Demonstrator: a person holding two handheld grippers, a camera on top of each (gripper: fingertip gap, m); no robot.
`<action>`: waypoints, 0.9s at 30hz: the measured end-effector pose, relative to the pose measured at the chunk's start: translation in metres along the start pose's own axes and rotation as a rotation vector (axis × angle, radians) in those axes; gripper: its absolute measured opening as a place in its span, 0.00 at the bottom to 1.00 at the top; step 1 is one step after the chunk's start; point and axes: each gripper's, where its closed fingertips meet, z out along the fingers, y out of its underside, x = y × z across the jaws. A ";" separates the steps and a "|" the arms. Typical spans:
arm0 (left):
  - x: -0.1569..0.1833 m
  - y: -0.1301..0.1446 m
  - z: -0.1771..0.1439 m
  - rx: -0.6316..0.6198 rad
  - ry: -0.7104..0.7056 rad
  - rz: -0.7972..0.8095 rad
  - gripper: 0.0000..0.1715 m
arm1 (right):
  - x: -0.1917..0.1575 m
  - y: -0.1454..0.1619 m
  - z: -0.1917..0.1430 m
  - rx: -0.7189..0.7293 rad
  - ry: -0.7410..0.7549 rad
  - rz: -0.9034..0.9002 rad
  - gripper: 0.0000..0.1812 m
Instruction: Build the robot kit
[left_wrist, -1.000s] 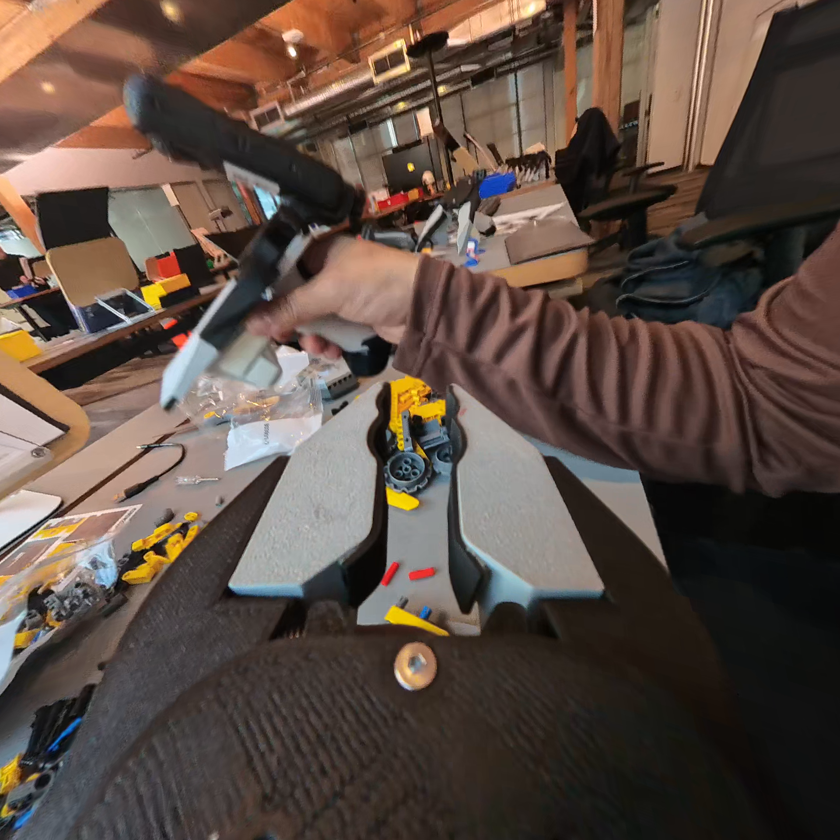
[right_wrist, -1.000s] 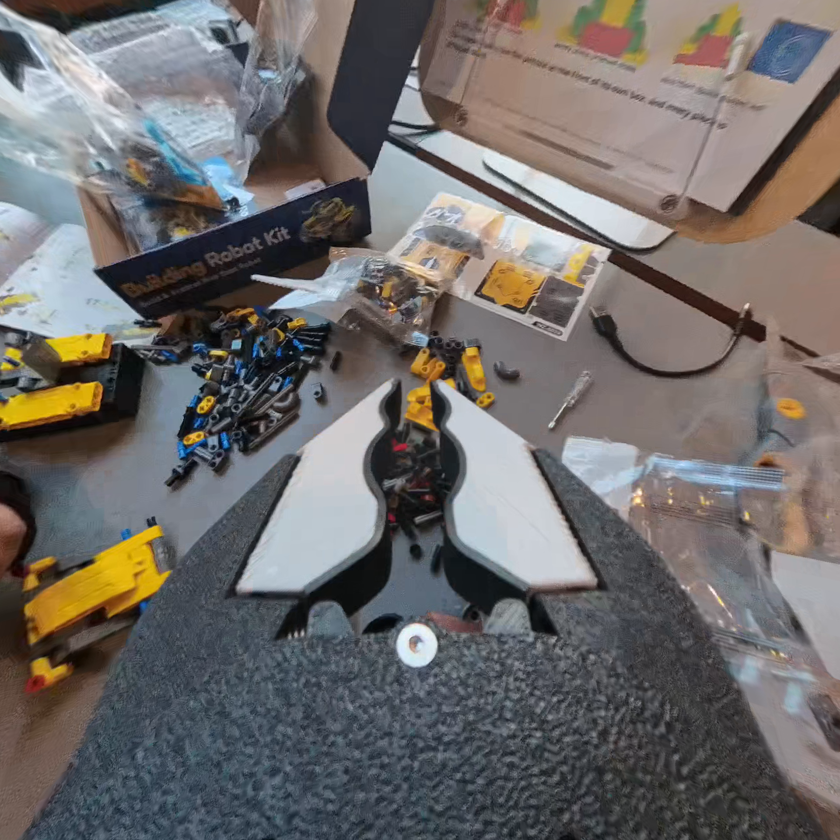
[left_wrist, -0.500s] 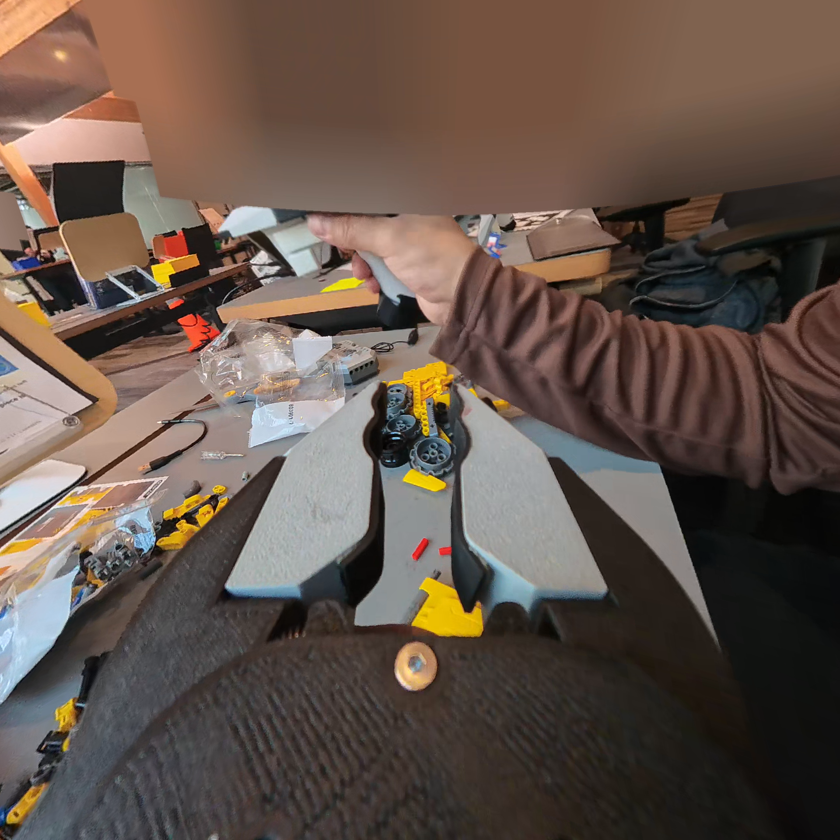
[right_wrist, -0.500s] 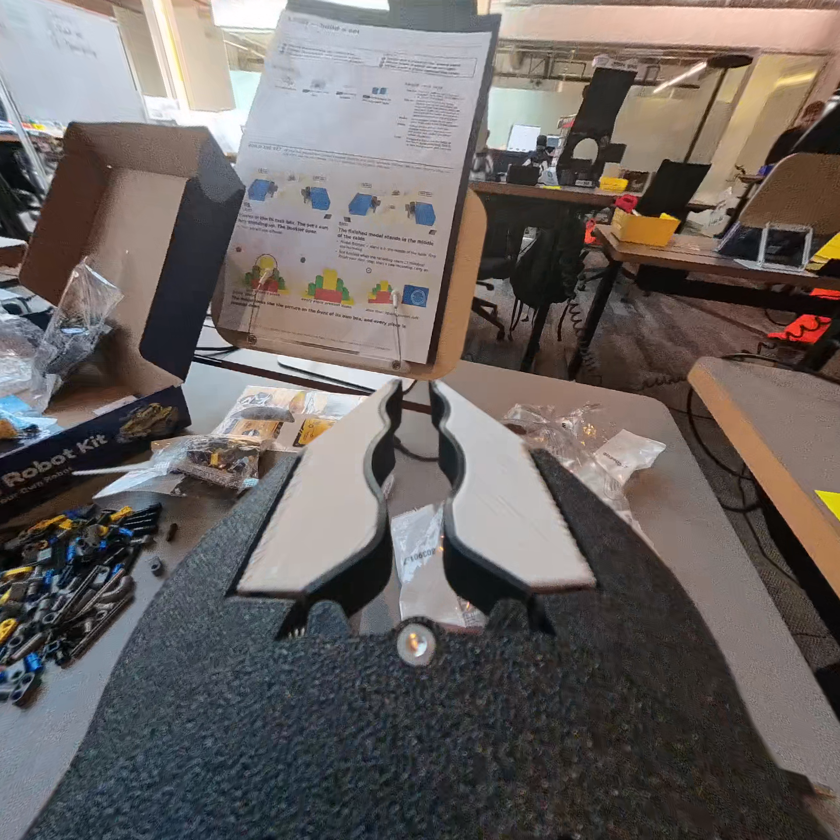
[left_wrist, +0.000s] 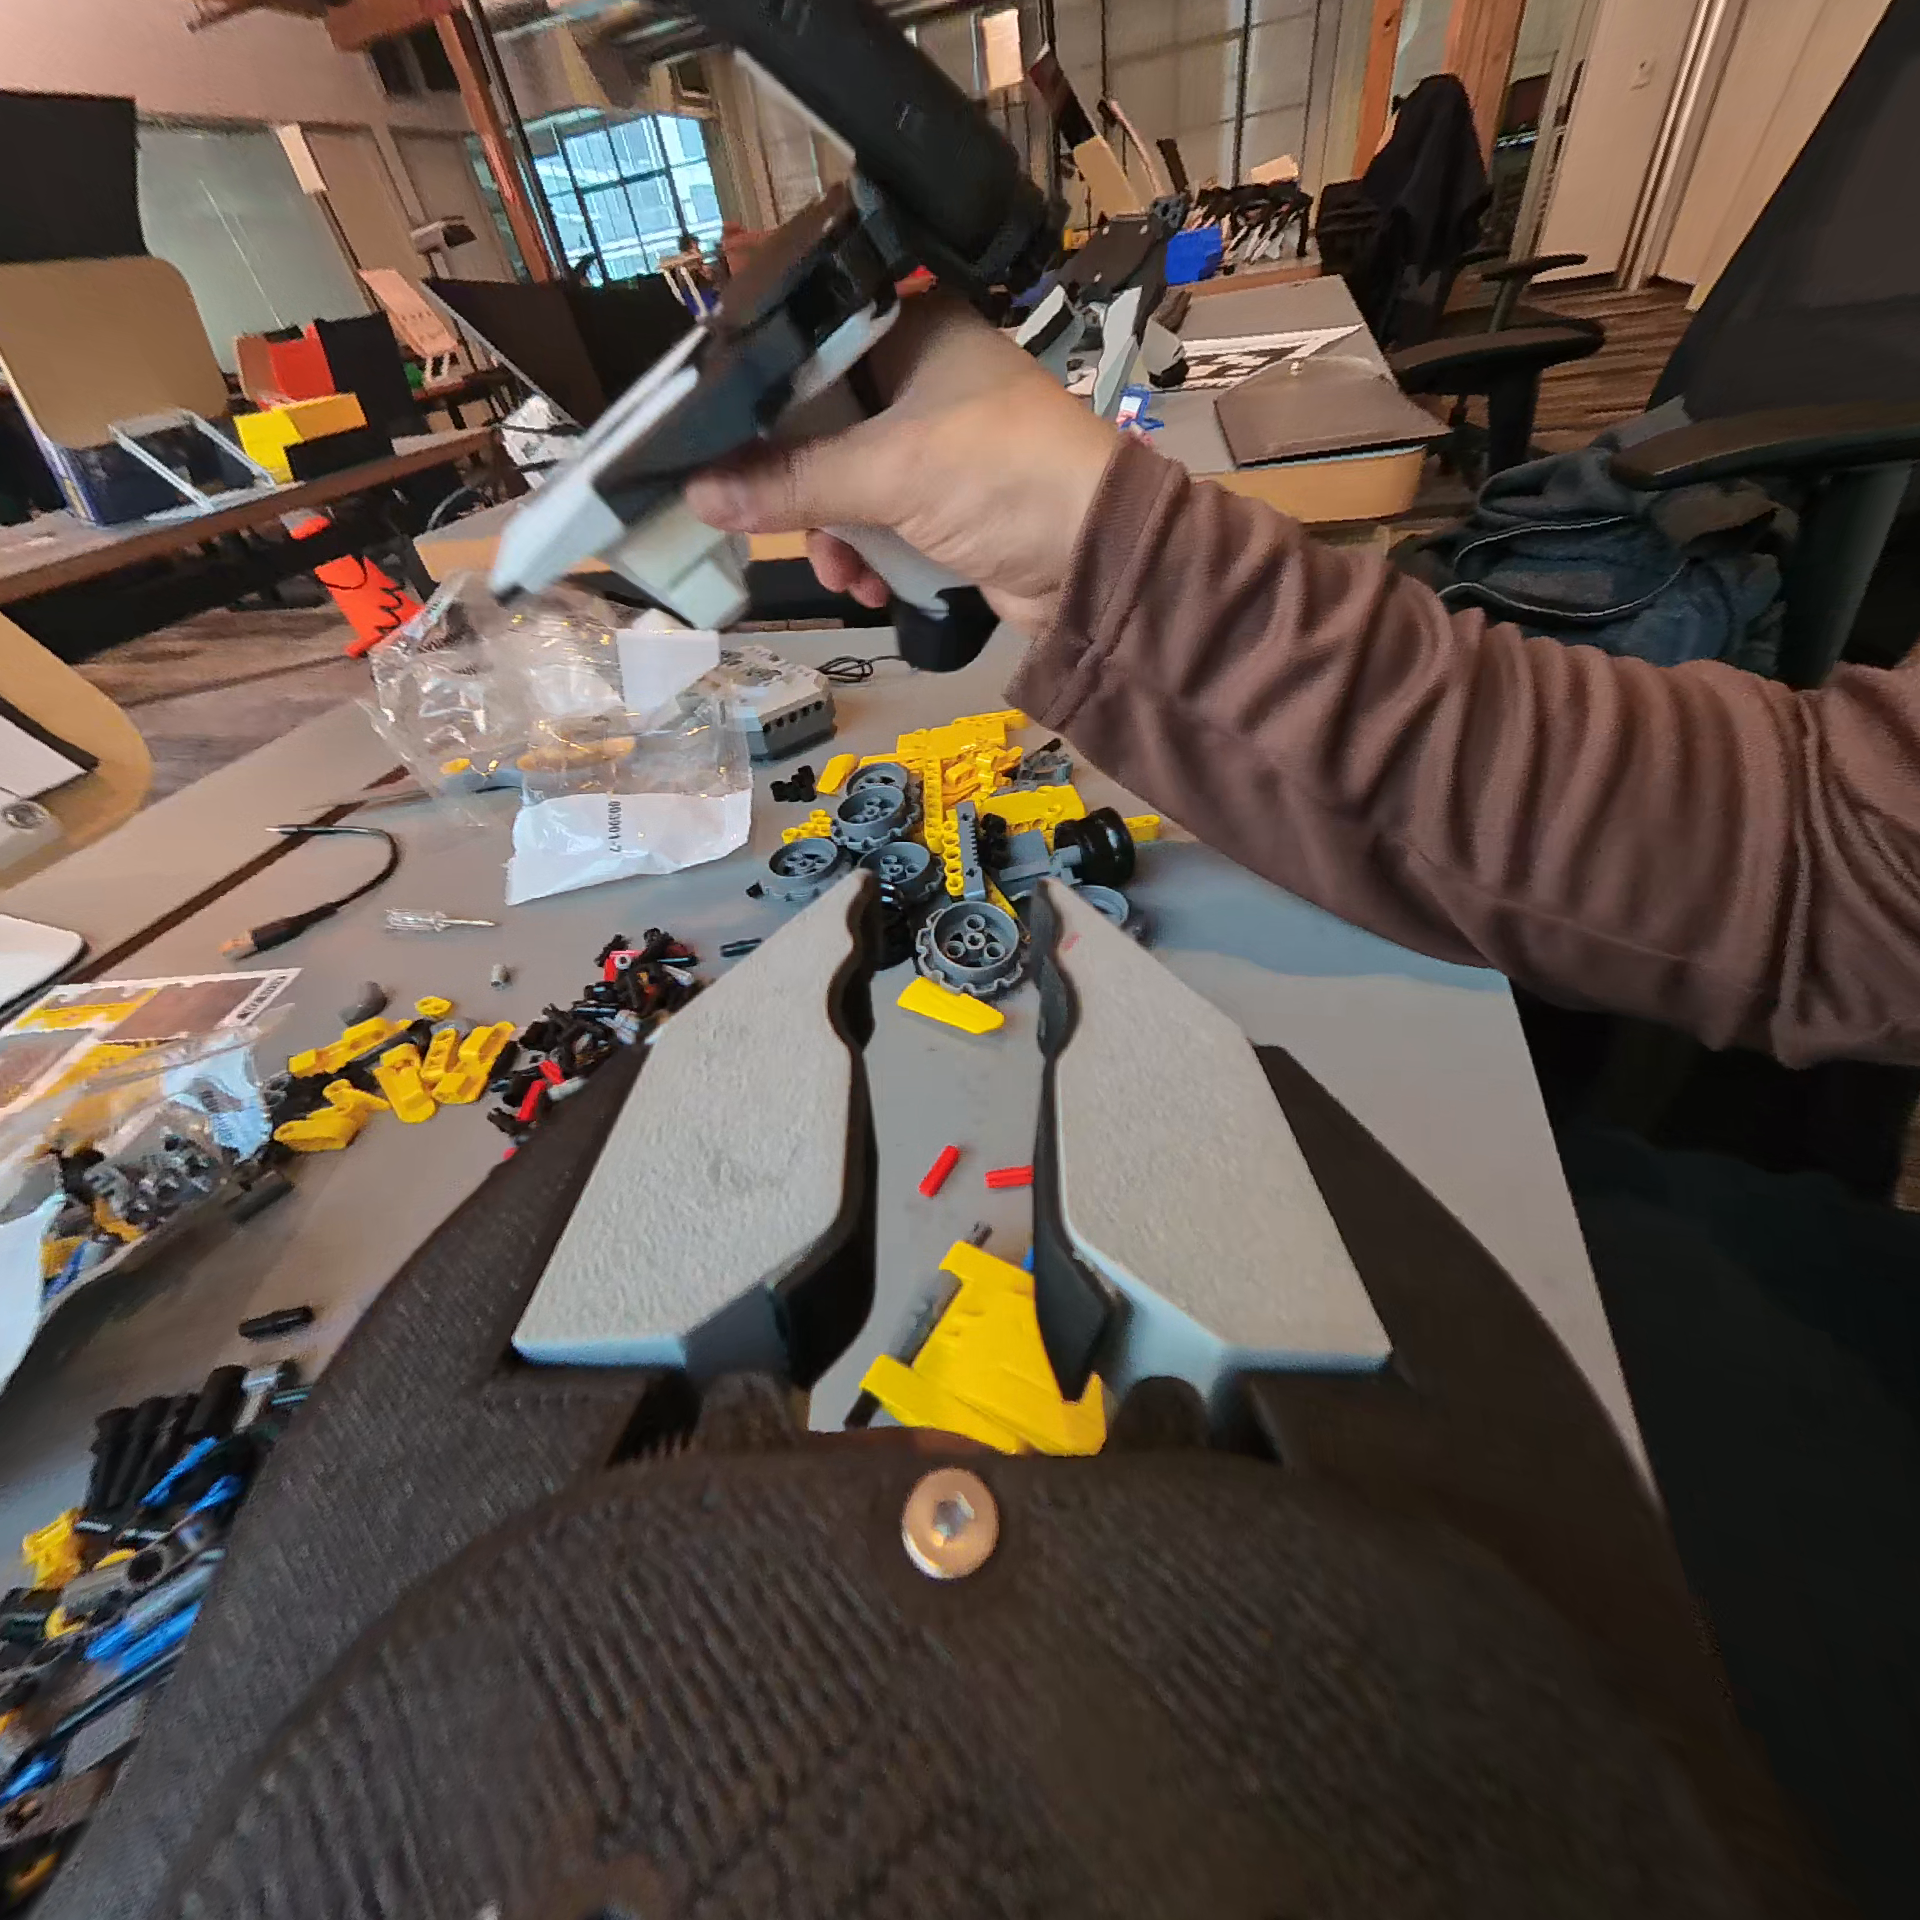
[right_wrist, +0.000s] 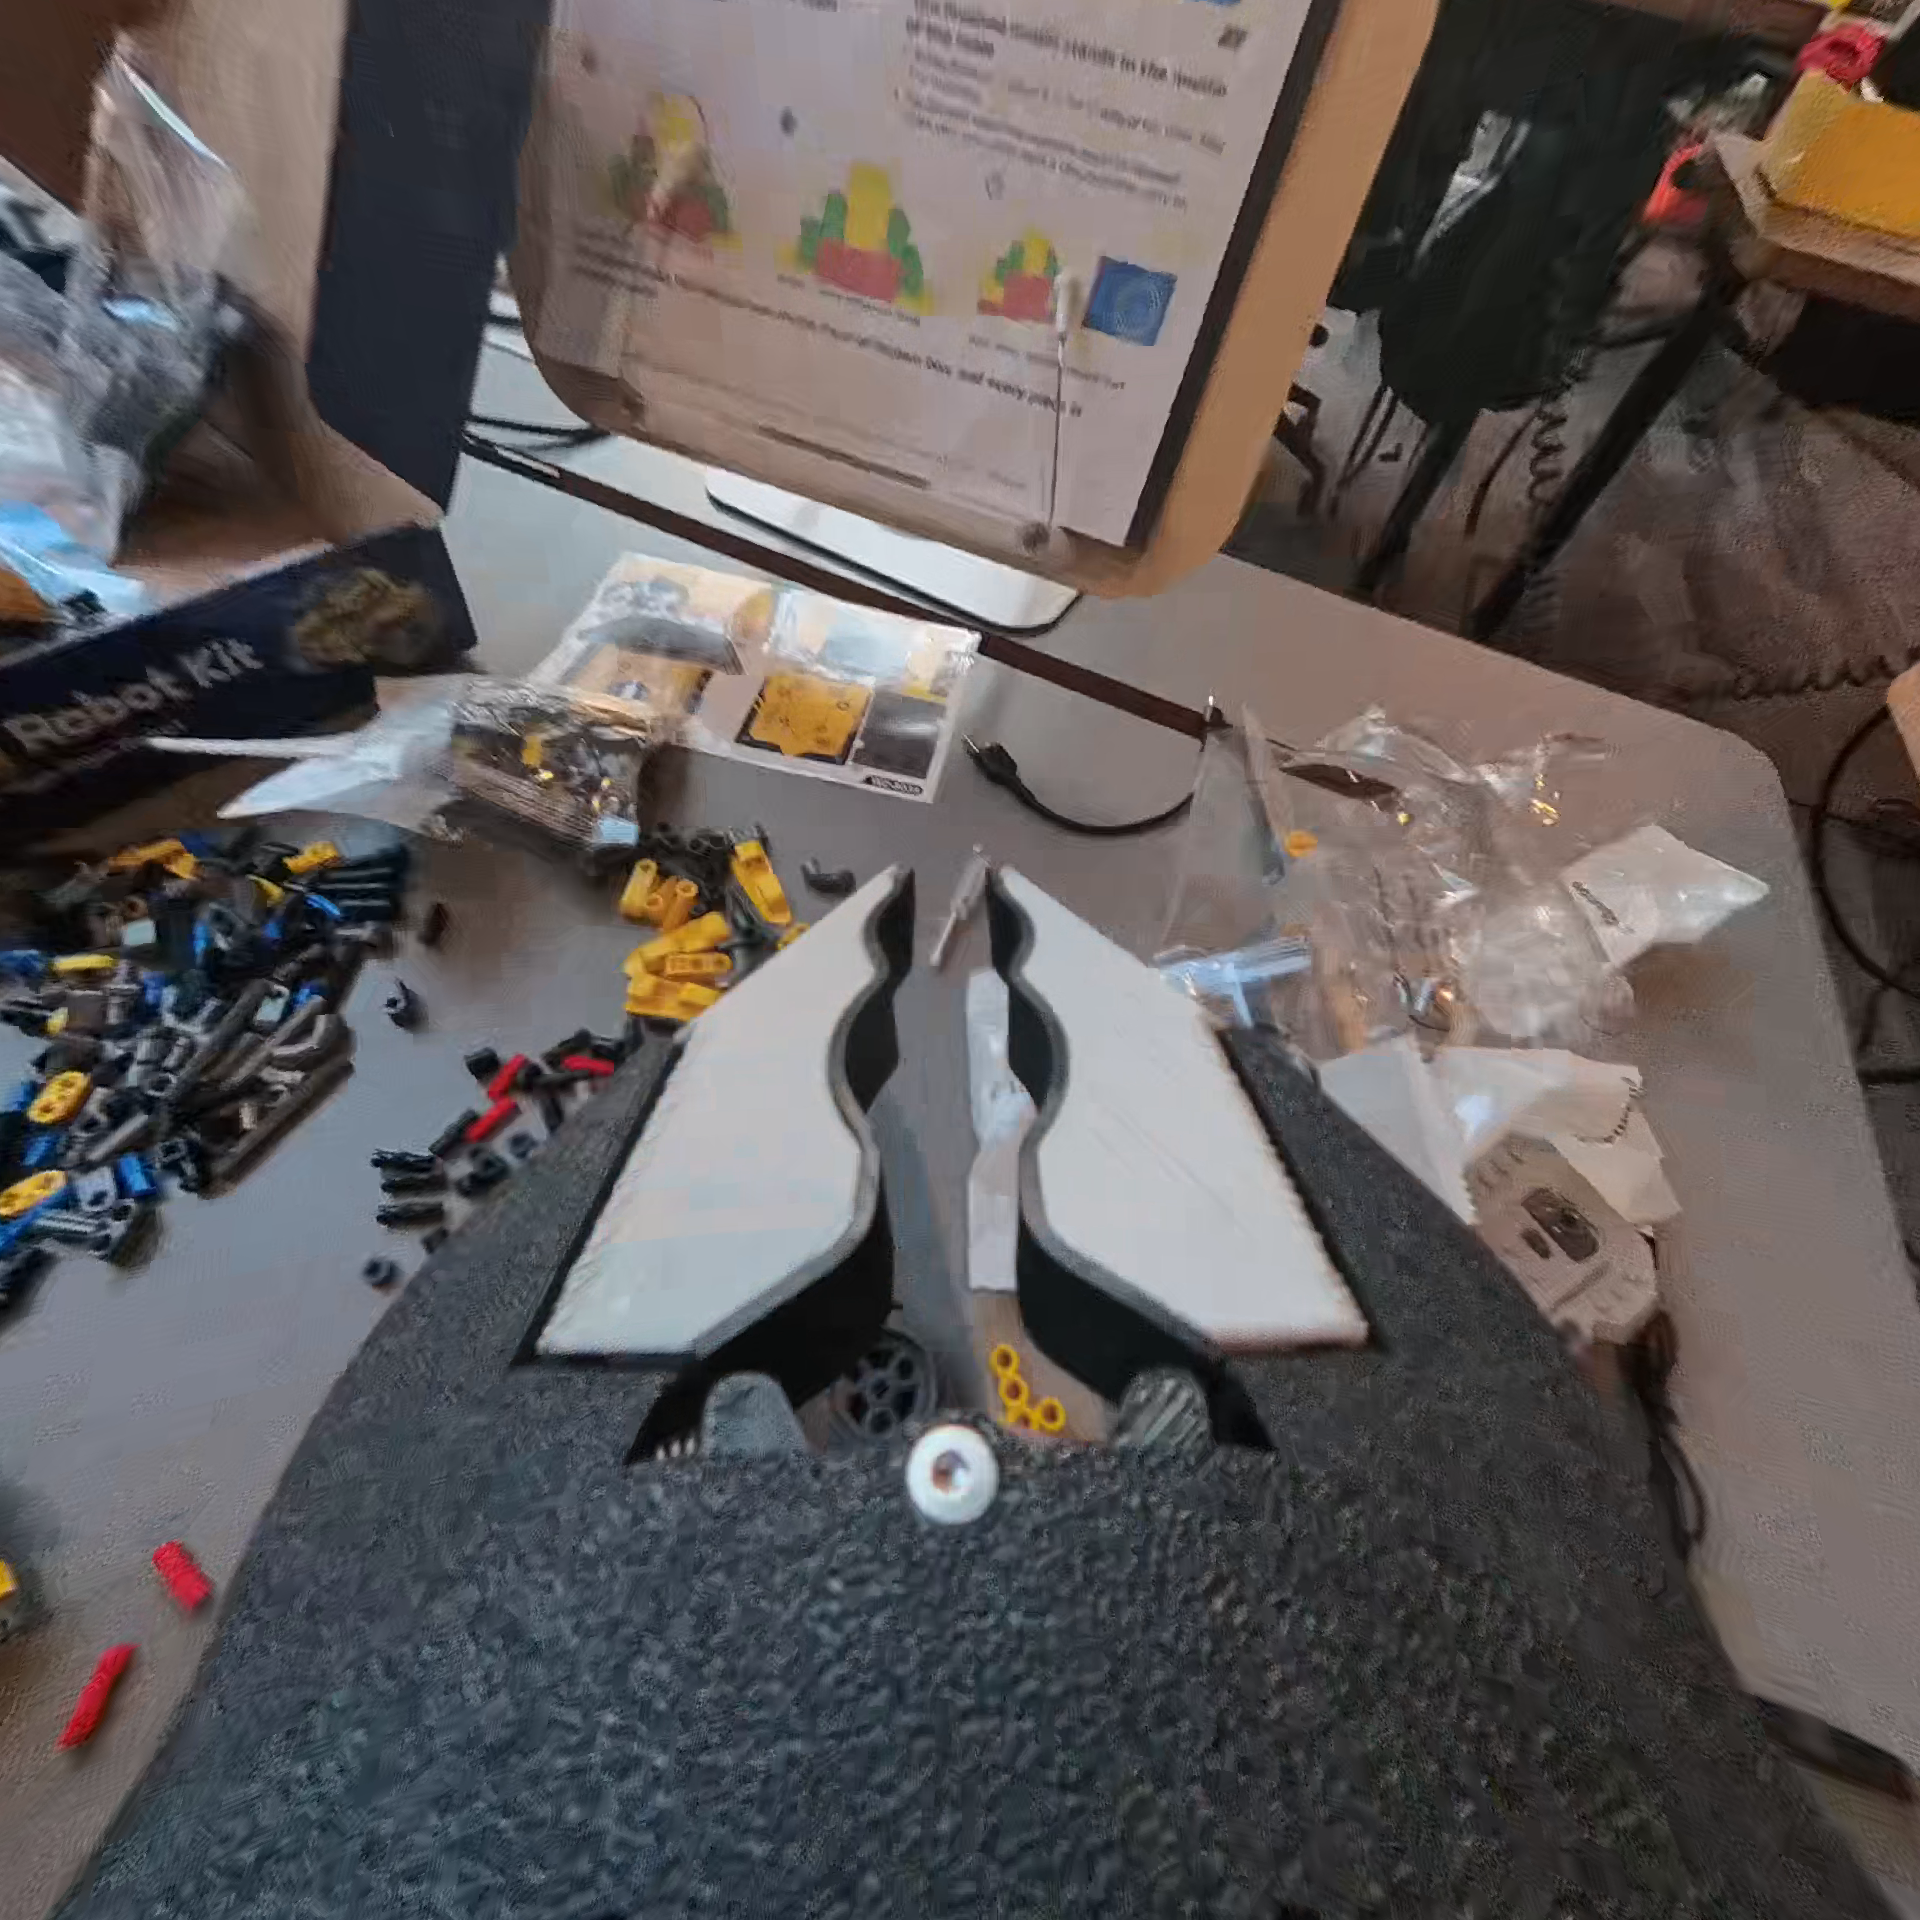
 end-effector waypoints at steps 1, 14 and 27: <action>0.002 0.001 0.001 0.001 0.009 -0.006 0.14 | -0.010 -0.010 -0.001 0.059 -0.045 0.024 0.10; 0.001 -0.011 -0.003 0.051 0.011 -0.052 0.16 | -0.156 0.039 0.022 -0.129 -0.488 -0.435 0.17; -0.010 -0.027 -0.011 0.105 -0.032 -0.123 0.17 | -0.211 0.061 0.040 -0.274 -0.569 -0.478 0.18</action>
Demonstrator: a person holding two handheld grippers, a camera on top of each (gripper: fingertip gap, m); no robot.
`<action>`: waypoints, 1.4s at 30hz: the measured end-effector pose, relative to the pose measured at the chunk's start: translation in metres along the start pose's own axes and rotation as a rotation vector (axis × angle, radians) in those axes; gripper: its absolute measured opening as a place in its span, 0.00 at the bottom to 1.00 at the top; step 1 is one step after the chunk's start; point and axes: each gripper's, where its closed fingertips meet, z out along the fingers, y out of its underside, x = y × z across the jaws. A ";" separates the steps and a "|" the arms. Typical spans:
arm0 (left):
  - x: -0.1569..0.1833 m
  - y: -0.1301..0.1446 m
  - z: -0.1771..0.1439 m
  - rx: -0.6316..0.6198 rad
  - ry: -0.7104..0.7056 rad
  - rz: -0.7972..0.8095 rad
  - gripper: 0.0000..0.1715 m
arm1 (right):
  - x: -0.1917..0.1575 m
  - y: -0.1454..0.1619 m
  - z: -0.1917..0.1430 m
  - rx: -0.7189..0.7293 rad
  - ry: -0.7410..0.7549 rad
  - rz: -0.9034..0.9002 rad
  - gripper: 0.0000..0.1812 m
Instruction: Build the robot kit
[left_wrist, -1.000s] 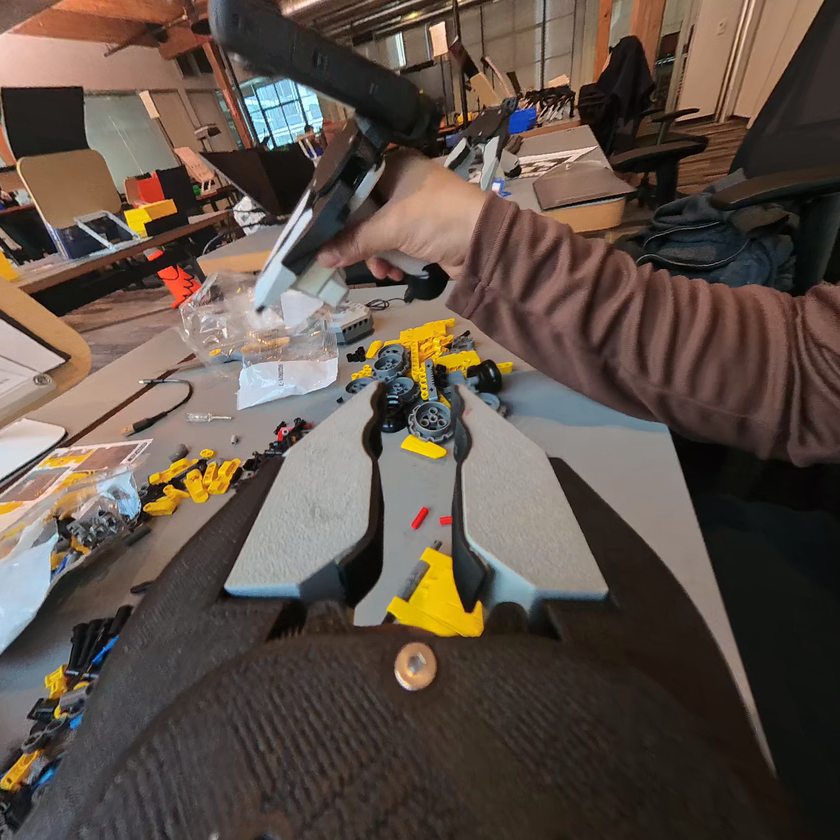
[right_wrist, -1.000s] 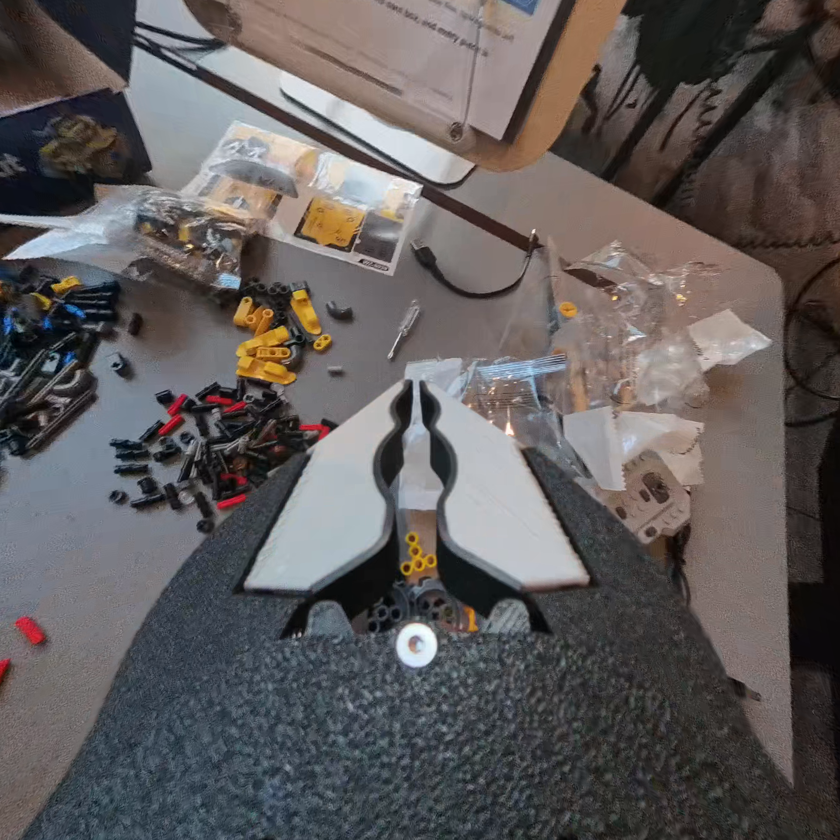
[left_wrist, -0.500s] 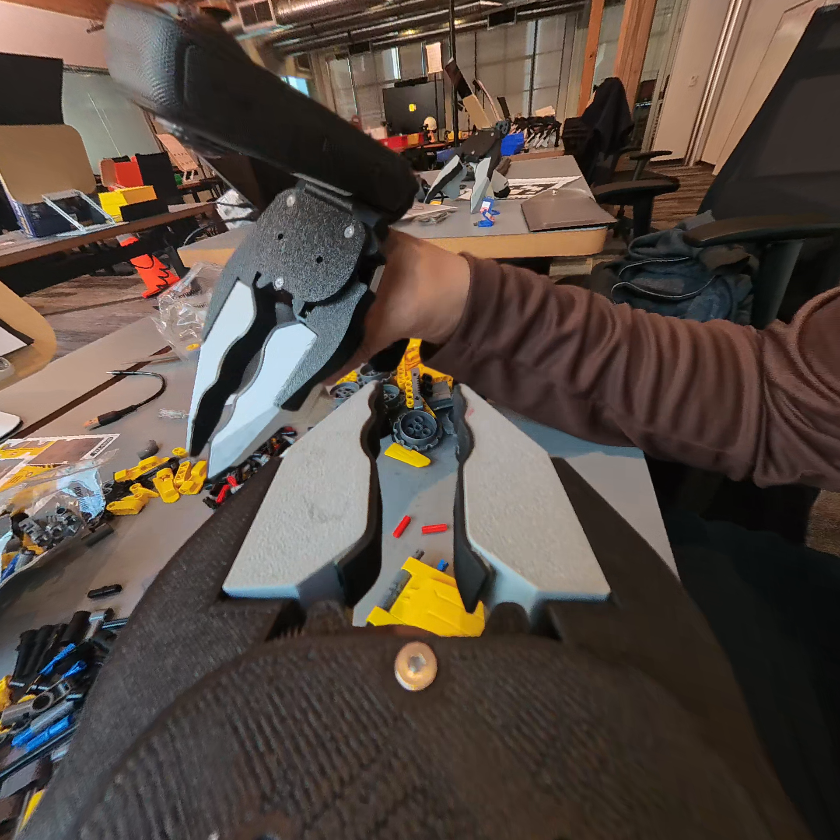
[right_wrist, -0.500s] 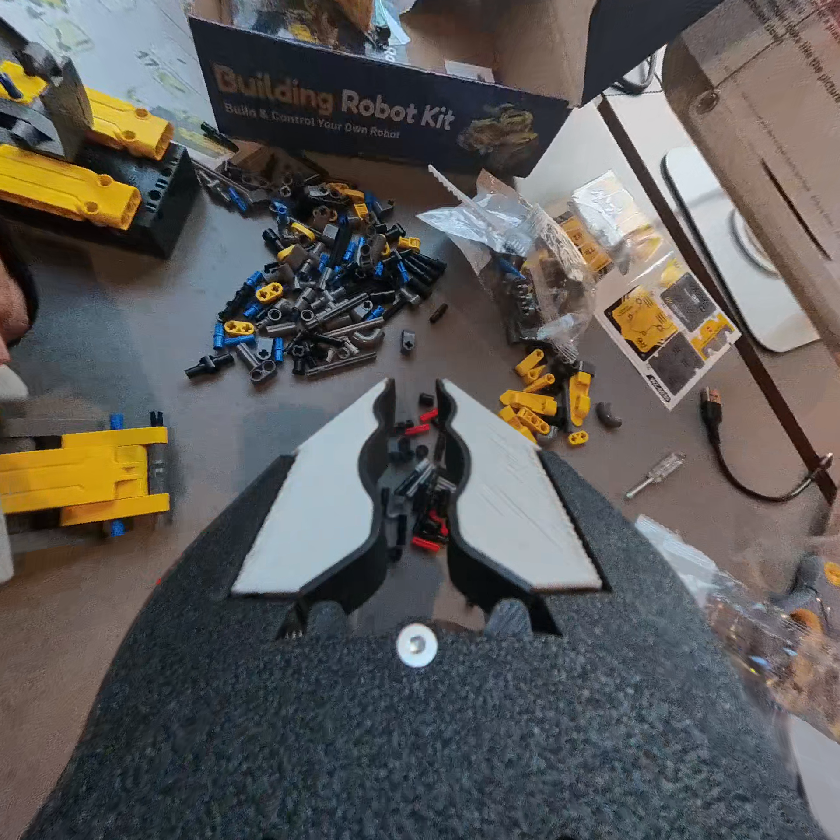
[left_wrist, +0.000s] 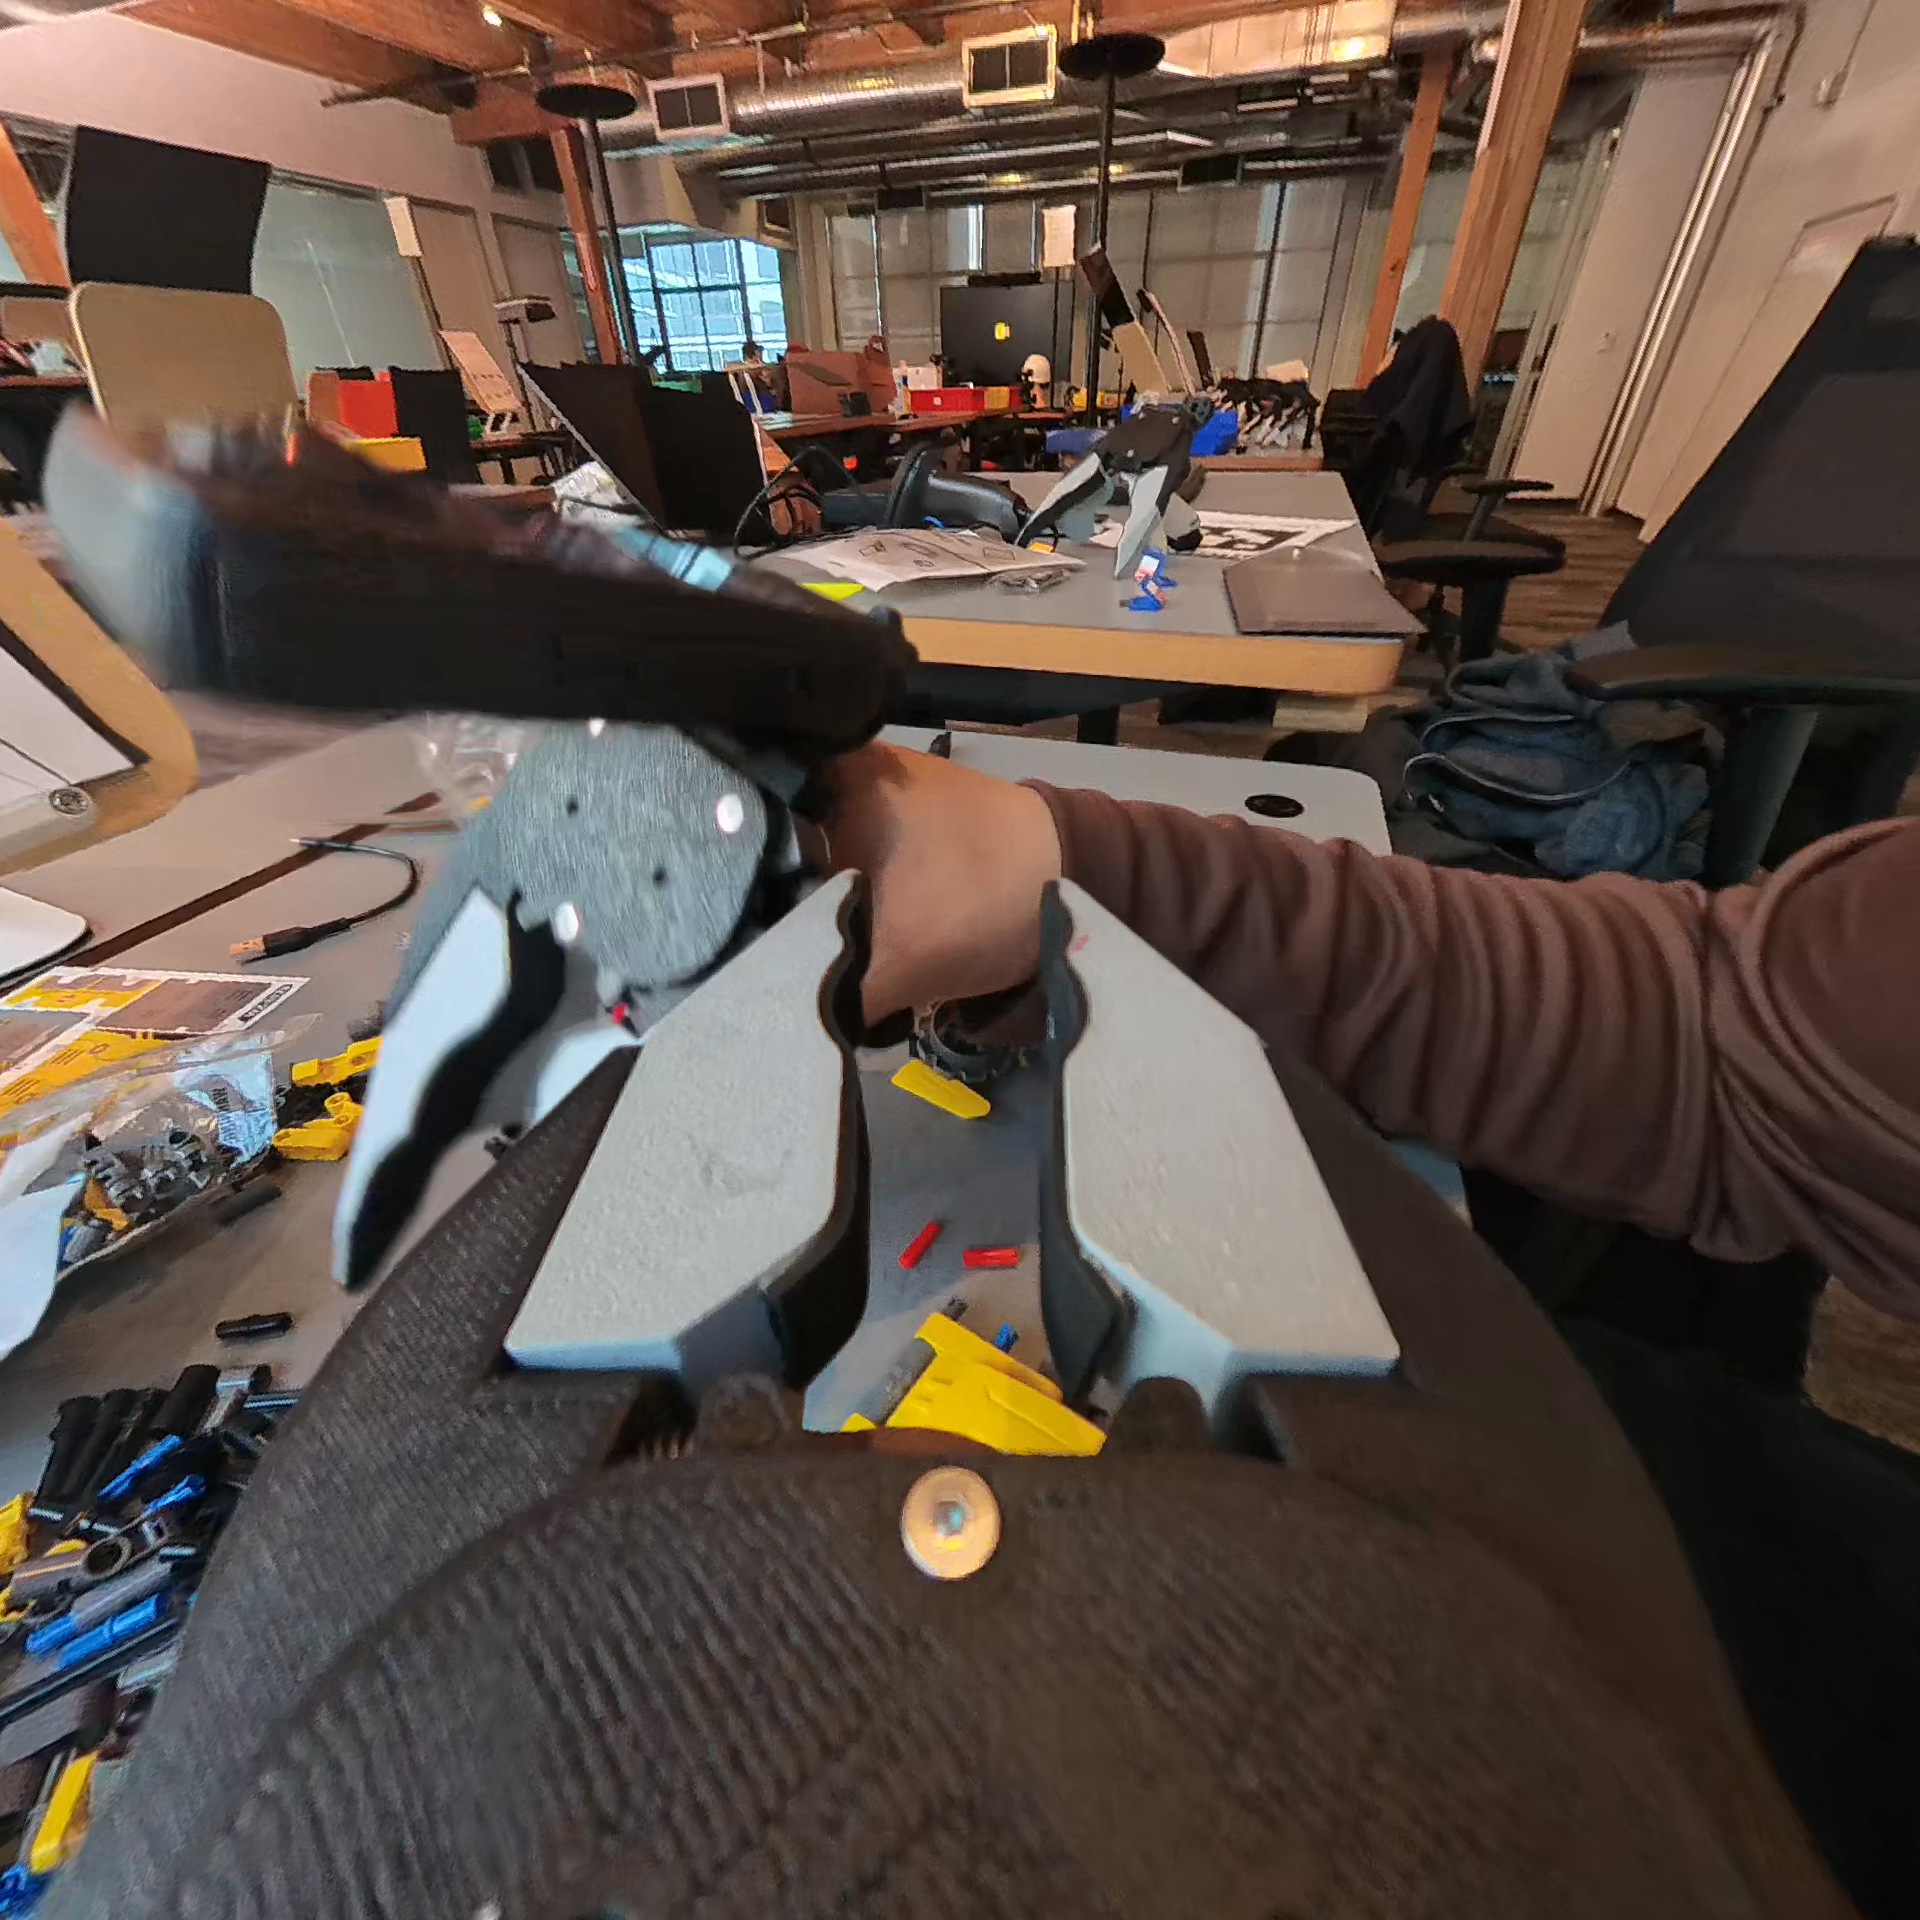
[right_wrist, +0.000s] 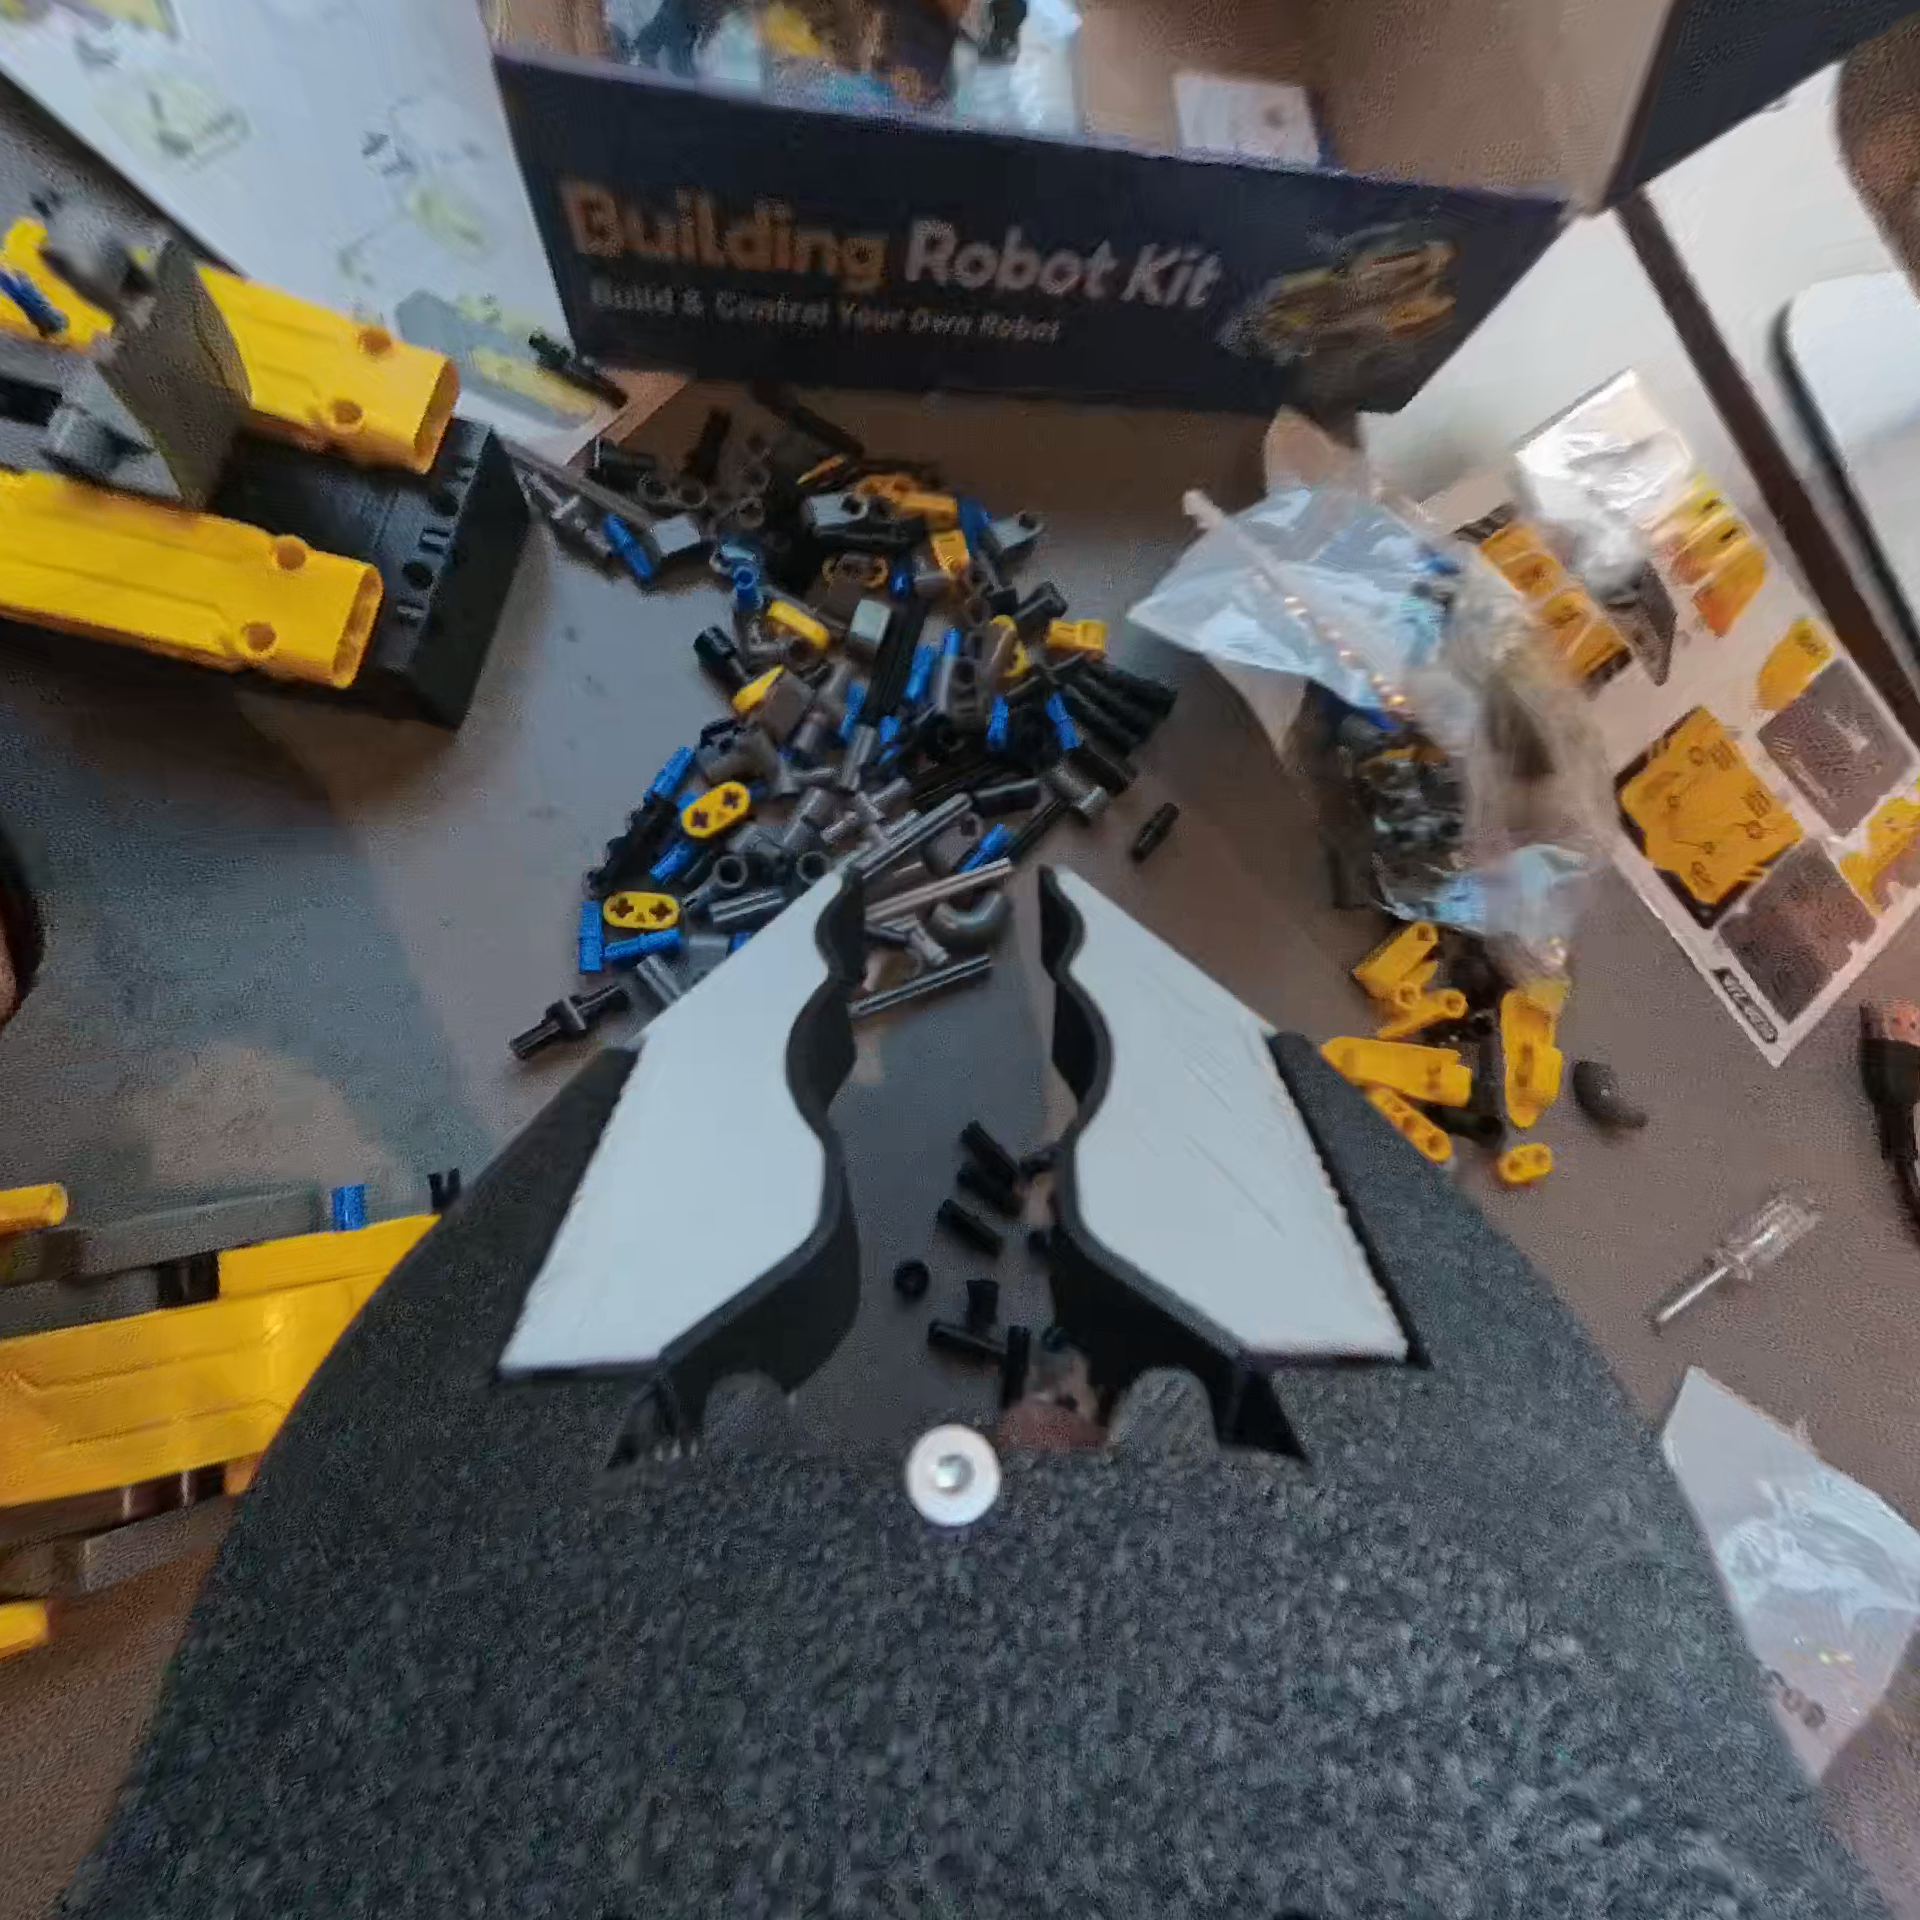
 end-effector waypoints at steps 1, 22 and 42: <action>-0.001 0.000 0.000 0.001 0.002 -0.010 0.17 | 0.015 -0.009 -0.008 0.062 0.041 0.062 0.18; 0.013 0.024 0.014 -0.093 0.034 0.015 0.19 | 0.040 -0.003 -0.022 0.143 0.083 0.159 0.18; 0.017 0.011 0.006 -0.036 0.052 0.013 0.18 | -0.011 -0.037 0.071 -0.183 -0.184 -0.026 0.10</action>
